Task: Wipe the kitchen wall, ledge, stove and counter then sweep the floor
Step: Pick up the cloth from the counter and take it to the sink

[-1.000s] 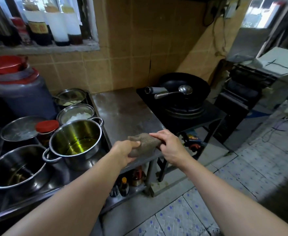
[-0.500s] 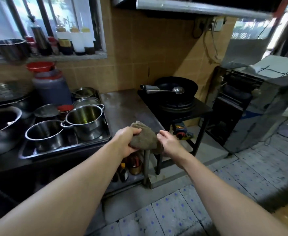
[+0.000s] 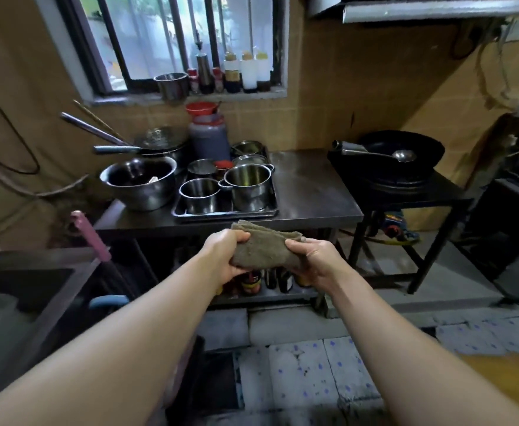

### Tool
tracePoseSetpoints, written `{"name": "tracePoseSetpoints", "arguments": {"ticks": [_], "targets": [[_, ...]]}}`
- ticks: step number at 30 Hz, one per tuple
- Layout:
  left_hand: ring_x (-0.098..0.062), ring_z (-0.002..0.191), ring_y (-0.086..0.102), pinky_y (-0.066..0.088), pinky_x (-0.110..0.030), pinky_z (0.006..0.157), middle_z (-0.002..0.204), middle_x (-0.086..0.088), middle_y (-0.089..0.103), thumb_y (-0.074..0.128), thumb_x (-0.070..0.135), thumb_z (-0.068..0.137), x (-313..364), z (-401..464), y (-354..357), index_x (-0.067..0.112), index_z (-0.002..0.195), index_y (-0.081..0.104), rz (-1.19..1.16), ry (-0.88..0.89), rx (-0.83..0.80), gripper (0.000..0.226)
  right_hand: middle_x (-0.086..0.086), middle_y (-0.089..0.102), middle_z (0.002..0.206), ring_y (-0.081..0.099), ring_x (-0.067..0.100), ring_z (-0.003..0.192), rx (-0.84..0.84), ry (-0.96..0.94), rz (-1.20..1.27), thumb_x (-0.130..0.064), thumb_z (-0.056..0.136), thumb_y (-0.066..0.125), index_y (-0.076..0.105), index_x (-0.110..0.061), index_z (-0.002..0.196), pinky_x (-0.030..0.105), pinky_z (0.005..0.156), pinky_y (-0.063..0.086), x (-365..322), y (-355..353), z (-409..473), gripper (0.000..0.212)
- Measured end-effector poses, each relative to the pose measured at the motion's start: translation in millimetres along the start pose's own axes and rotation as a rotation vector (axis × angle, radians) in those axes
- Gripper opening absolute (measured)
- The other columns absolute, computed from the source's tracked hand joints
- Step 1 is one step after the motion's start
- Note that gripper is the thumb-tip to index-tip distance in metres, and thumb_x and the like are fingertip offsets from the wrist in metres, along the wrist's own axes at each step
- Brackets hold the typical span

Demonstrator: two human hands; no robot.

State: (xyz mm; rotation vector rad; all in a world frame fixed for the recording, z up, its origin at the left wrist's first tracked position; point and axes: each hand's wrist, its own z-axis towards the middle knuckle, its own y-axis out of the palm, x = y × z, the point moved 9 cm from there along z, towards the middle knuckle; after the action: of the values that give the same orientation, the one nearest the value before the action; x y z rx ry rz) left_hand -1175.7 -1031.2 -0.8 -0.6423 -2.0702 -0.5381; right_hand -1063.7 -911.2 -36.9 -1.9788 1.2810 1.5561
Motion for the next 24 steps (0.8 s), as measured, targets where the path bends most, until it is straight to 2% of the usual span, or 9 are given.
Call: {"name": "tracePoseSetpoints", "arguments": {"ticks": [2,3,6,10,13,16,19,22,24], "targets": [[-0.023,0.072,0.057,0.048,-0.045,0.076,0.083,-0.011,0.057,0.051,0.005,0.093,-8,-14,-40,0.01,0.093,0.052,0.003,0.007,0.076,0.006,0.015,0.066,0.09,0.063,0.019,0.07,0.006,-0.061,-0.087,-0.003,0.083,0.067,0.062,0.004,0.108,0.026,0.058,0.054,9,26,-10,0.027],[-0.023,0.072,0.056,0.048,-0.044,0.074,0.085,-0.01,0.057,0.052,0.005,0.093,-11,-18,-49,0.011,0.097,0.052,0.026,0.003,0.095,0.007,0.013,0.066,0.089,0.063,0.019,0.072,0.029,-0.108,-0.137,-0.005,0.082,0.069,0.062,0.003,0.107,0.026,0.059,0.054,8,29,-12,0.027],[-0.021,0.074,0.055,0.049,-0.042,0.07,0.095,-0.012,0.057,0.053,0.007,0.093,-24,-35,-96,0.011,0.105,0.052,0.09,0.004,0.151,0.013,0.003,0.062,0.087,0.059,0.016,0.079,0.09,-0.26,-0.446,-0.019,0.083,0.071,0.061,-0.012,0.097,0.027,0.064,0.053,7,62,-33,0.018],[-0.021,0.073,0.055,0.049,-0.041,0.071,0.092,-0.012,0.057,0.052,0.008,0.093,-42,-75,-170,0.011,0.105,0.05,0.107,-0.018,0.221,0.012,0.004,0.062,0.092,0.061,0.022,0.085,0.028,-0.343,-0.637,-0.025,0.083,0.068,0.056,-0.02,0.087,0.041,0.076,0.055,35,128,-69,0.014],[-0.021,0.07,0.054,0.05,-0.042,0.065,0.088,-0.011,0.057,0.051,0.007,0.094,-52,-114,-232,0.012,0.104,0.048,0.082,-0.003,0.274,0.012,0.001,0.063,0.089,0.064,0.026,0.087,-0.046,-0.362,-0.692,-0.026,0.082,0.068,0.053,-0.024,0.083,0.049,0.076,0.055,65,182,-105,0.015],[-0.021,0.067,0.054,0.047,-0.037,0.057,0.078,-0.009,0.055,0.05,0.006,0.094,-67,-160,-301,0.012,0.102,0.048,0.083,0.016,0.334,0.01,-0.001,0.063,0.088,0.063,0.022,0.088,-0.098,-0.411,-0.752,-0.027,0.079,0.072,0.057,-0.021,0.084,0.039,0.08,0.054,91,238,-153,0.017],[-0.021,0.064,0.051,0.045,-0.034,0.053,0.074,-0.009,0.052,0.051,0.005,0.093,-83,-213,-370,0.011,0.093,0.05,0.1,0.039,0.412,0.005,-0.002,0.063,0.085,0.059,0.015,0.084,-0.126,-0.458,-0.828,-0.028,0.076,0.076,0.063,-0.014,0.089,0.024,0.071,0.042,116,289,-209,0.023],[-0.021,0.062,0.049,0.042,-0.032,0.05,0.073,-0.009,0.05,0.052,0.005,0.091,-102,-261,-430,0.011,0.078,0.049,0.102,0.047,0.491,0.015,-0.003,0.062,0.083,0.059,0.012,0.084,-0.2,-0.491,-0.848,-0.025,0.074,0.078,0.063,-0.013,0.09,0.022,0.072,0.042,145,337,-260,0.025],[-0.02,0.064,0.05,0.044,-0.031,0.051,0.074,-0.008,0.05,0.052,0.005,0.091,-115,-291,-465,0.012,0.077,0.049,0.097,0.035,0.536,0.016,-0.005,0.061,0.082,0.059,0.012,0.084,-0.262,-0.482,-0.826,-0.022,0.073,0.079,0.06,-0.014,0.097,0.023,0.076,0.046,165,365,-288,0.031]]}}
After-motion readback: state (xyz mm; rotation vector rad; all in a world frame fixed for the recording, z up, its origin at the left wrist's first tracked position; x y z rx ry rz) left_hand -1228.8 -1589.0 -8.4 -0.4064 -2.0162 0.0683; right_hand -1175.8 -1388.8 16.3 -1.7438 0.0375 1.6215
